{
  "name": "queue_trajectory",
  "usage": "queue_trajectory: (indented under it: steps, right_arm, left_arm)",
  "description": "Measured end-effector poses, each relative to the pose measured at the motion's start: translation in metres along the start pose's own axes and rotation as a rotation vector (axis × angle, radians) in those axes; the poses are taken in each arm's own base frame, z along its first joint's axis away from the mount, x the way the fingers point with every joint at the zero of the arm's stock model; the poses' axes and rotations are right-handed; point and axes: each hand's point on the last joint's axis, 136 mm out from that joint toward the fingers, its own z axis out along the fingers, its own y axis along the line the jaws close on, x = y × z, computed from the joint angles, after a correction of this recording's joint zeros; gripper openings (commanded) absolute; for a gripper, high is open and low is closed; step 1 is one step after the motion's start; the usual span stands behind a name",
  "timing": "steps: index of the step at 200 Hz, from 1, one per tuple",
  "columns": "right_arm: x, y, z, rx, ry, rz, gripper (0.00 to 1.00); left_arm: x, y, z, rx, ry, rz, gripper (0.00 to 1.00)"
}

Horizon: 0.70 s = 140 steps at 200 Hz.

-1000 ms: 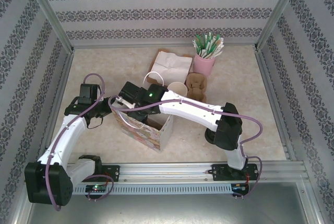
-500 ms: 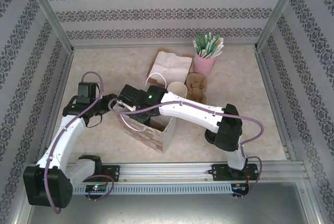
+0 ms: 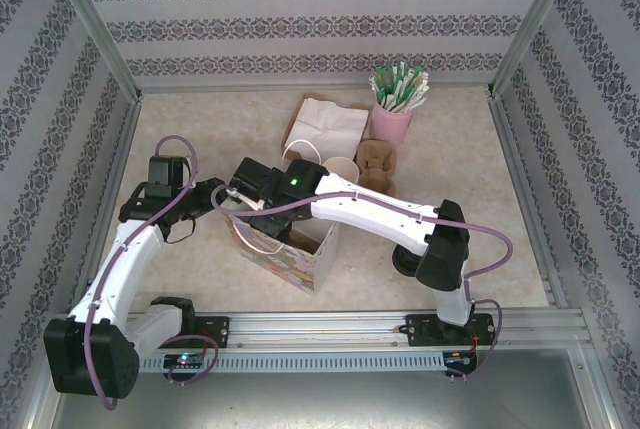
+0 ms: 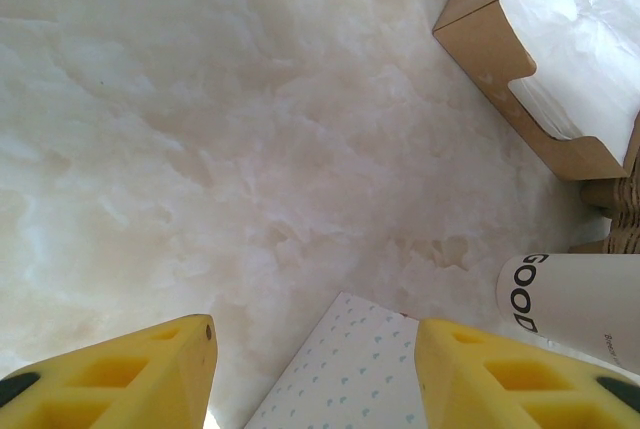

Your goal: Pack the takeout coffee

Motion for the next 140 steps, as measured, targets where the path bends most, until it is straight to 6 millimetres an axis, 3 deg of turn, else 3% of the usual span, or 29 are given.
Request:
queue_trajectory:
  steps: [40, 140]
  right_arm:
    - [0.011, 0.000, 0.011, 0.004, 0.044, -0.002, 0.47]
    - [0.001, 0.001, 0.022, 0.005, -0.011, 0.022, 0.46]
  left_arm:
    - [0.000, 0.000, 0.000, 0.000, 0.000, 0.000, 0.56]
    - [-0.001, -0.001, -0.001, 0.000, 0.001, 0.000, 0.56]
